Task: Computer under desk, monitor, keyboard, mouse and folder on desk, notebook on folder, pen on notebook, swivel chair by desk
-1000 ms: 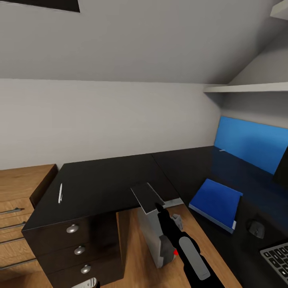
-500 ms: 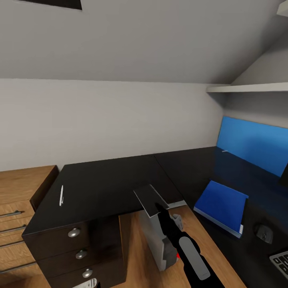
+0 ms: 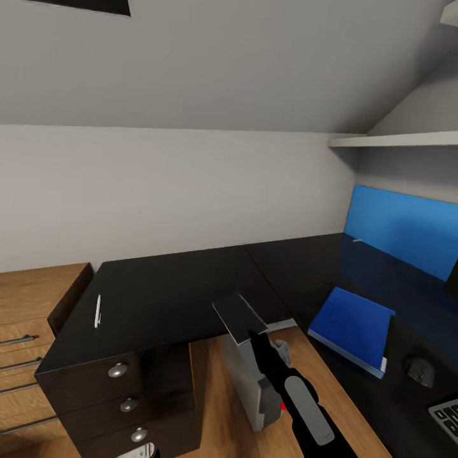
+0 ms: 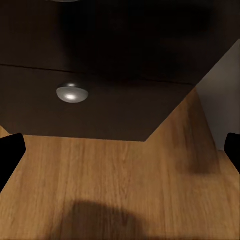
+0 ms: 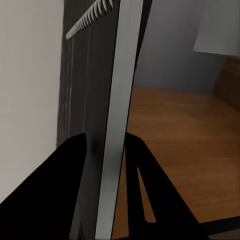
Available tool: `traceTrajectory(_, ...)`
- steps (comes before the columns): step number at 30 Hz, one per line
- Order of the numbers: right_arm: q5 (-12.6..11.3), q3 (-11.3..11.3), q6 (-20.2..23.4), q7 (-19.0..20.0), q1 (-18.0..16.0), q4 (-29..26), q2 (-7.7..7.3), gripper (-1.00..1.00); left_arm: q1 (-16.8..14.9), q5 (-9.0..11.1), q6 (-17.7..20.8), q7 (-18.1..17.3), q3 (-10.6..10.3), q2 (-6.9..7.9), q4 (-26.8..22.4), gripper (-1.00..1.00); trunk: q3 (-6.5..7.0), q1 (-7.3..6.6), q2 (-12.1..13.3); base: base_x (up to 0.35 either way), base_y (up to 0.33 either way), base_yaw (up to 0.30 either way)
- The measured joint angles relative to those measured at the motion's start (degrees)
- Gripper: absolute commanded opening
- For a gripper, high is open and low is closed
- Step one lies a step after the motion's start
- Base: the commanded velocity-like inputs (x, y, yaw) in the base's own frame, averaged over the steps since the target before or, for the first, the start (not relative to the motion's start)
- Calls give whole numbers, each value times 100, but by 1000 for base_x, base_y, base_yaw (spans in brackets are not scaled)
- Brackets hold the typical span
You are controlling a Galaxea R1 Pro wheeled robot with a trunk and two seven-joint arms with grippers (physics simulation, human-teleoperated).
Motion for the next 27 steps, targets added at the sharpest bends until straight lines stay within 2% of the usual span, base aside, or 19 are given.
traceTrajectory(6,-1,0,0,-4,0,-7,0,-100,0,1,2,0,-1,0,1,100,0,0,0,0,0,0)
traceTrajectory(14,23,-5,-42,18,1,-125,-2,-100,0,0,138,-1,-1,-12,6,100,143,-175,320,0,0,0)
traceTrajectory(27,19,-17,-63,53,36,-929,-33,-100,0,2,290,-3,0,-32,37,100,376,-461,841,0,0,0)
